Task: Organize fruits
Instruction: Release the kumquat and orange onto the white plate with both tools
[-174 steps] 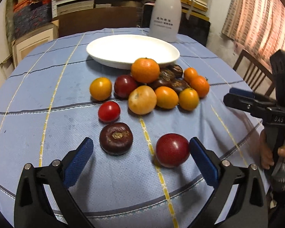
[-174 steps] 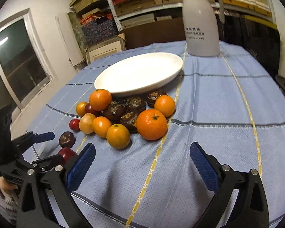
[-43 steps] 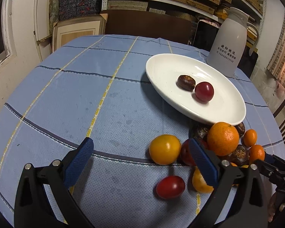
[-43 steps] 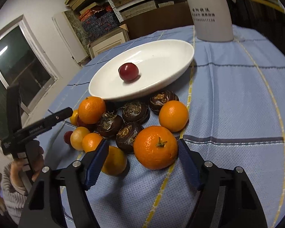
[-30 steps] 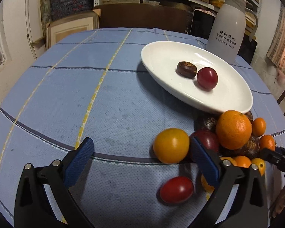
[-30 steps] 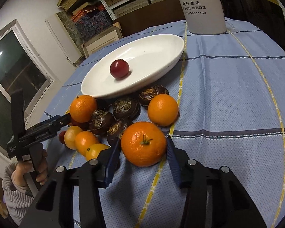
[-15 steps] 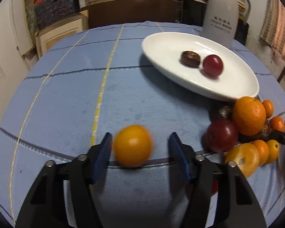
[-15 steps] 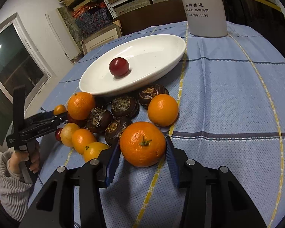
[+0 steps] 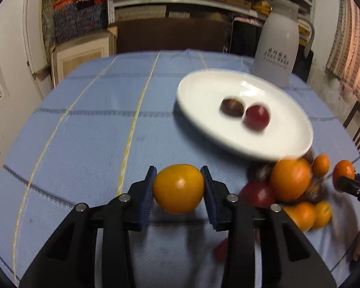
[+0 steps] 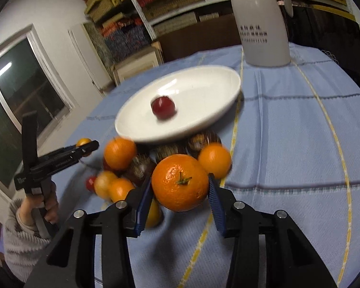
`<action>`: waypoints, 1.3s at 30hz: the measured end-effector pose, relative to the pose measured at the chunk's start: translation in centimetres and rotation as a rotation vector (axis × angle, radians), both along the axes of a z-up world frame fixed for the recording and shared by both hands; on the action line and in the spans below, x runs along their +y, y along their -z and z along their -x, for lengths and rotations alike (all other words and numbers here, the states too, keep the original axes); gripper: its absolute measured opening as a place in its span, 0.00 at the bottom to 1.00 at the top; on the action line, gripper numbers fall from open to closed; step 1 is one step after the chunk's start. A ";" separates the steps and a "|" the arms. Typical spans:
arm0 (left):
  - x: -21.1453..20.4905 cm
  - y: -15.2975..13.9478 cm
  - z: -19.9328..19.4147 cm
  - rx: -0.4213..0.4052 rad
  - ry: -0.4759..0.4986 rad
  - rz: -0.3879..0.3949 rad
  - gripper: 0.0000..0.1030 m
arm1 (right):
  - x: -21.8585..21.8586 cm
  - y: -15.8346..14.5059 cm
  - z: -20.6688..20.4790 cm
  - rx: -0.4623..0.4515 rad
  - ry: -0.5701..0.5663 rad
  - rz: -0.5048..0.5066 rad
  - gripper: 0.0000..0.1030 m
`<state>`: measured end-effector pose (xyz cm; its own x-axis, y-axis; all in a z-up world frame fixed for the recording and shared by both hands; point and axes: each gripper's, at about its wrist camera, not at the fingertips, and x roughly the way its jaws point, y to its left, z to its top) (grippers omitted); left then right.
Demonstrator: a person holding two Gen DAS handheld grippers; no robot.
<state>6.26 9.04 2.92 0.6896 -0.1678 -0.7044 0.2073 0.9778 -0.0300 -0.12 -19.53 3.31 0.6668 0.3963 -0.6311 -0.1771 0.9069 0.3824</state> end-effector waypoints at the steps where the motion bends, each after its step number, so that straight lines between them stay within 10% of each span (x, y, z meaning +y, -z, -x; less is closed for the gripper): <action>1: -0.7 -0.6 -0.5 -0.005 0.008 0.005 0.36 | -0.1 -0.7 -0.6 -0.009 0.008 -0.001 0.44; 14: -7.2 0.6 -7.7 0.014 0.061 -0.053 0.43 | 3.3 -1.7 -11.0 -0.008 -0.005 0.095 0.45; 17: -7.1 0.5 -7.4 -0.003 0.069 -0.047 0.57 | 3.3 -1.4 -10.8 -0.034 0.016 0.116 0.64; 39: -6.0 -0.6 -1.4 -0.170 -0.058 -0.179 0.93 | -0.6 -2.5 -4.7 -0.118 0.148 0.046 0.88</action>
